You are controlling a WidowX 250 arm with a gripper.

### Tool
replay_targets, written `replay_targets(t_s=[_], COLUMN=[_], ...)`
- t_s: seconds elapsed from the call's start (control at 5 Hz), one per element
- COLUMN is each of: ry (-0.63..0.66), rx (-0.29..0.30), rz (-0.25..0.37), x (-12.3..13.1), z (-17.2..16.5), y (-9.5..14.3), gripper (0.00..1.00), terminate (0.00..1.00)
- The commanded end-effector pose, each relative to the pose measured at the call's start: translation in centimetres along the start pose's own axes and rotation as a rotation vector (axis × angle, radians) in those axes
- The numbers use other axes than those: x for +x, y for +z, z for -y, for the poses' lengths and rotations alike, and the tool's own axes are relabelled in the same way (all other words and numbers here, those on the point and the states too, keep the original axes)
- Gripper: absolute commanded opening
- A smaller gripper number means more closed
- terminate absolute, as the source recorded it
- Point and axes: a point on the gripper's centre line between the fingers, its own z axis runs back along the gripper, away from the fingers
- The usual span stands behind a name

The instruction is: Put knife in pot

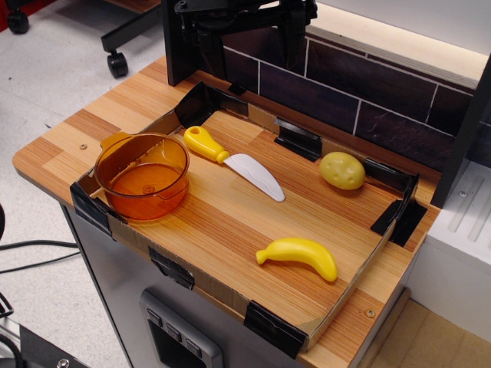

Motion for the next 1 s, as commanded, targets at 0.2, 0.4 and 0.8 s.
replay_targets(t_s=[0.2,0.4,0.8], ry=[0.247,0.434,0.656], rx=[0.043,0.054,0.088], rz=[0.018,0.052,0.082], x=[0.8,1.8,4.6], z=[-0.5,-1.6,-4.0], y=[-1.0,-2.4,-5.4], gripper=[1.00,1.00,1.00], terminate=[0.00,0.00,0.00])
